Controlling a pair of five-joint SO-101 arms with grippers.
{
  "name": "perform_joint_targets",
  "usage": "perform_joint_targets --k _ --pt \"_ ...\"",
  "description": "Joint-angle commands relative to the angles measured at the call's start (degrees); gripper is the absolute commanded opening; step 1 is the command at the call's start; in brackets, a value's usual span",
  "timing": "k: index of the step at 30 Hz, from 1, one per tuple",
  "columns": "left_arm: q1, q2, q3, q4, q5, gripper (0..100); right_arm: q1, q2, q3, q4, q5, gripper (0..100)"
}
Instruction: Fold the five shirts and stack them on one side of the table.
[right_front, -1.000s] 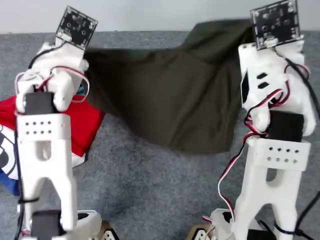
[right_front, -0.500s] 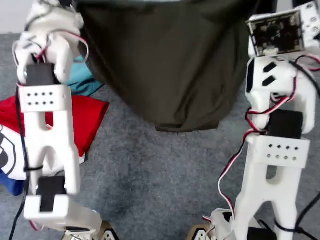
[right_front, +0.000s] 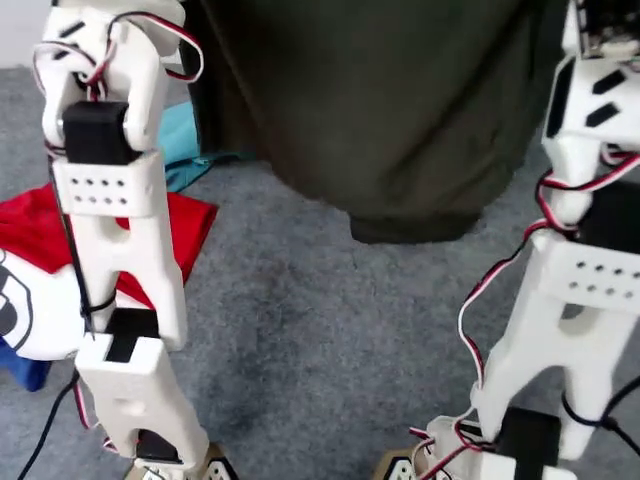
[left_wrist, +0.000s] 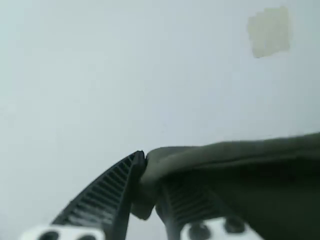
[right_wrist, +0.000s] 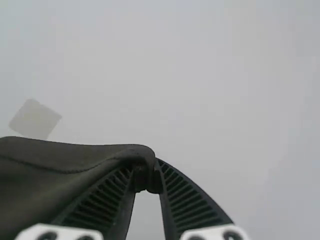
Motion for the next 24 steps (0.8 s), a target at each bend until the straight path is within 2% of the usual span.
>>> perform_joint_targets --k 1,4,8,14,18,24 --pt "0.4 -0.4 -6.6 6.5 0.5 2 0.5 -2.7 -4.1 11.9 0.3 1.0" --pt "-0.1 -0.4 -12.3 15.7 0.5 2 0.5 -6.9 -5.0 23.3 0.3 1.0" --pt "-0.1 -0.4 -19.3 26.2 0.5 2 0.5 -13.7 -5.1 33.3 0.3 1.0" --pt "0.4 -3.8 -26.7 33.9 0.5 2 0.6 -22.5 -5.1 42.4 0.4 1.0" --pt "0.4 -11.9 -25.7 35.9 0.6 2 1.9 -27.6 -5.1 44.3 0.3 1.0" --pt "0.4 -26.7 -15.5 35.7 0.8 2 15.1 -37.1 -5.1 38.5 -3.4 1.0"
